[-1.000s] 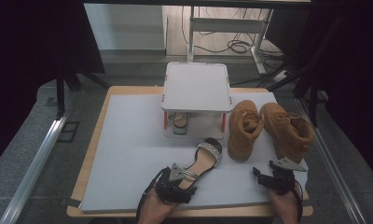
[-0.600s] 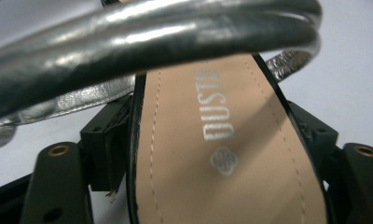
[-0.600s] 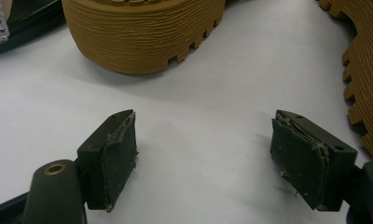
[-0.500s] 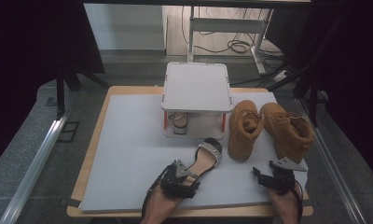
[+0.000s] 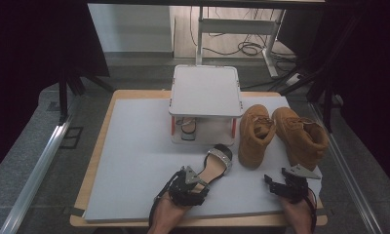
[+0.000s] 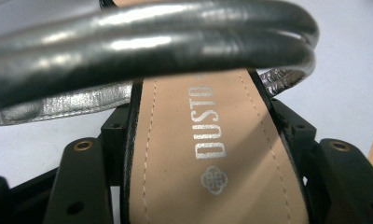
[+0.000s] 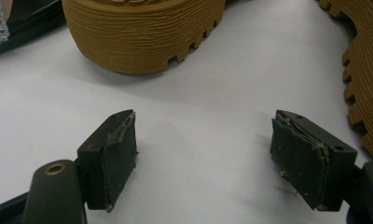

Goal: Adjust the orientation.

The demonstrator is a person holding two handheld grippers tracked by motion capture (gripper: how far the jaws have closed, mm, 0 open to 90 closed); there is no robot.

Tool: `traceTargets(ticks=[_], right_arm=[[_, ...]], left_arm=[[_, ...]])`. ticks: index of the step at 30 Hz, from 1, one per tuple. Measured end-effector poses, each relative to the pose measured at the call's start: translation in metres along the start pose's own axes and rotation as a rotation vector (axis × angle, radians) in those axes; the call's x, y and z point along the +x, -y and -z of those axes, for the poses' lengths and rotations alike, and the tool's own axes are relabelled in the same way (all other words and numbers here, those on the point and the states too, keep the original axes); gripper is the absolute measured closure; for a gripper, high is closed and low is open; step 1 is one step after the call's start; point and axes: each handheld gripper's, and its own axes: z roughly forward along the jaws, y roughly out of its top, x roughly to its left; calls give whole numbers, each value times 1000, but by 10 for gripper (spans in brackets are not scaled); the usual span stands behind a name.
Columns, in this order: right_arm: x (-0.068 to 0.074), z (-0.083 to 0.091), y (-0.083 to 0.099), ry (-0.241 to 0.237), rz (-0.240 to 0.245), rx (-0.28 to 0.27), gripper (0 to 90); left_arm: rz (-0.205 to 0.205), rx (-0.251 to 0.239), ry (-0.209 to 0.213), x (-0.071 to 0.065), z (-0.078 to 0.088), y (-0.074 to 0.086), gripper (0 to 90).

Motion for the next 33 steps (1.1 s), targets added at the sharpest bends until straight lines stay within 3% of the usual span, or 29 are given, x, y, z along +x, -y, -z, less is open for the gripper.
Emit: traceTargets(ticks=[5,16,33], right_arm=[[0,0,0,0,0,0,225],[0,0,0,0,-1,0,225],[0,0,0,0,-1,0,226]], left_arm=[[-5,12,8,3,0,-1,385],[2,-14,34,8,5,-1,390],[-7,-64,12,7,20,-5,392]])
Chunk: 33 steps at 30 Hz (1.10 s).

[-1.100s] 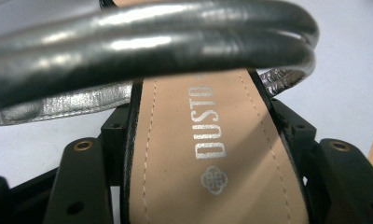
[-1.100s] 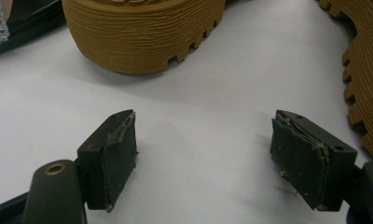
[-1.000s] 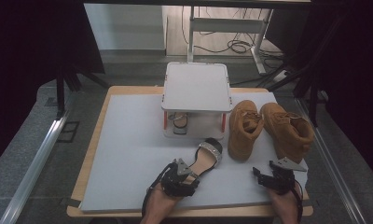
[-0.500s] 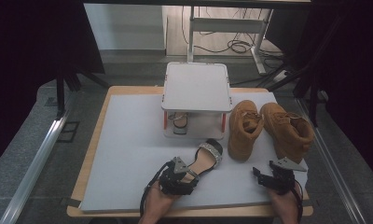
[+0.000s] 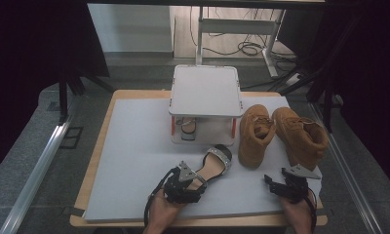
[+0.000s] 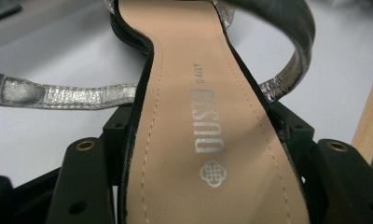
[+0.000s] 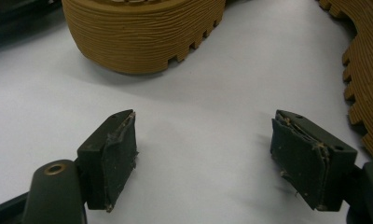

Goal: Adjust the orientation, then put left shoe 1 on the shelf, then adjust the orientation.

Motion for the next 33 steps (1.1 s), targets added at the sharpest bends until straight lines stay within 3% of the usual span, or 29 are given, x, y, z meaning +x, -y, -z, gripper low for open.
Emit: traceTargets(ticks=[22,33], right_arm=[[0,0,0,0,0,0,225],[0,0,0,0,1,0,225]], left_arm=[[44,-54,-38,10,13,-12,392],[72,-82,-69,18,7,-24,392]])
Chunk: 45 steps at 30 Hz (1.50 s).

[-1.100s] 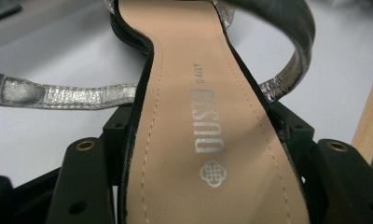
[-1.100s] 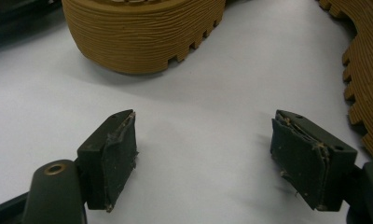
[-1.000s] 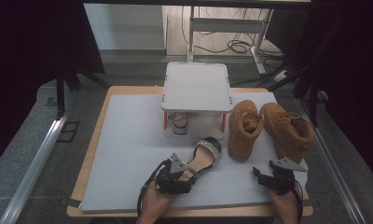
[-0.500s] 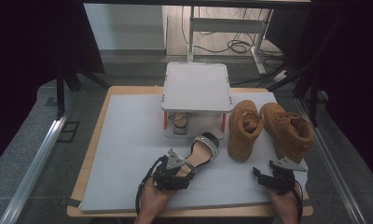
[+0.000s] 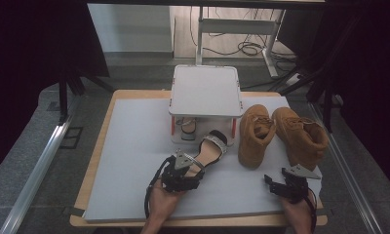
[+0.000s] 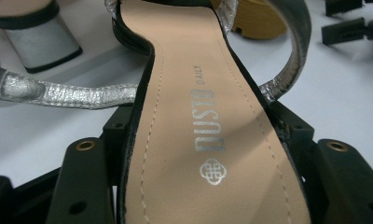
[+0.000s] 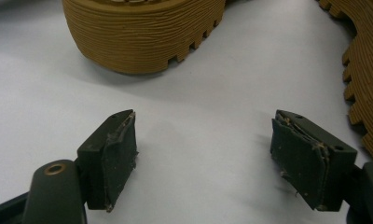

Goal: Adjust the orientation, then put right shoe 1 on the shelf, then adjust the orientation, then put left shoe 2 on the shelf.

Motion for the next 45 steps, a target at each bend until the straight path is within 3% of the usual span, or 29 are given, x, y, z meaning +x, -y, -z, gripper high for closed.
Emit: traceTargets(ticks=[8,19,34,45], right_arm=[[0,0,0,0,-1,0,225],[0,0,0,0,-1,-1,225],[0,0,0,0,-1,0,225],[0,0,0,0,-1,0,225]], left_arm=[[41,-17,-9,9,-14,-8,392],[61,-28,-29,16,-31,-17,392],[102,-60,-55,20,-44,-25,392],[132,-81,-90,19,-63,-41,392]])
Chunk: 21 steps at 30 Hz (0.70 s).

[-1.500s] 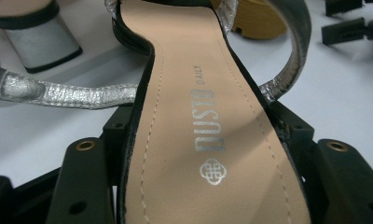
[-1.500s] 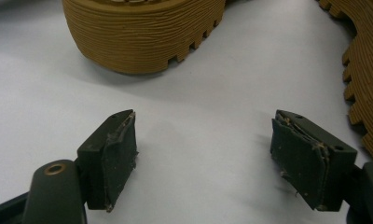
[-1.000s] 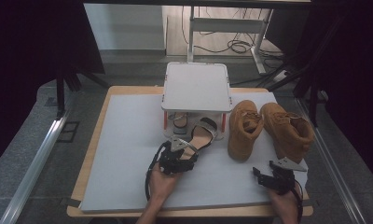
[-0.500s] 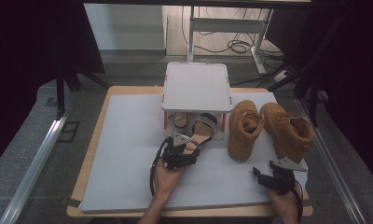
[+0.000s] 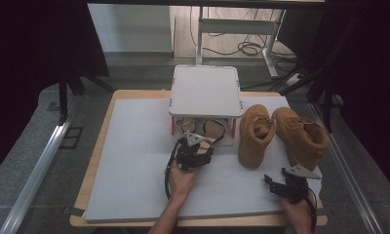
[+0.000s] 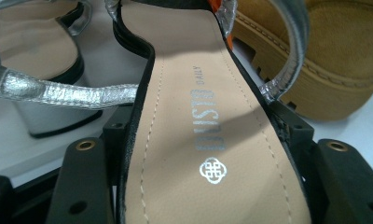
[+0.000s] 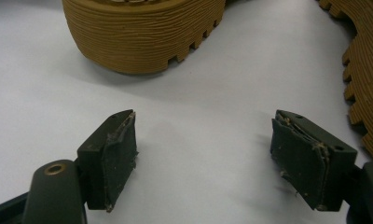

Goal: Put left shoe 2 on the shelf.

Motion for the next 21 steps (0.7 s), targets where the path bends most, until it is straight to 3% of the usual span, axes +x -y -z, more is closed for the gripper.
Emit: traceTargets(ticks=[21], right_arm=[[0,0,0,-1,-1,0,225]], left_arm=[[65,-17,-80,-5,-41,-14,392]])
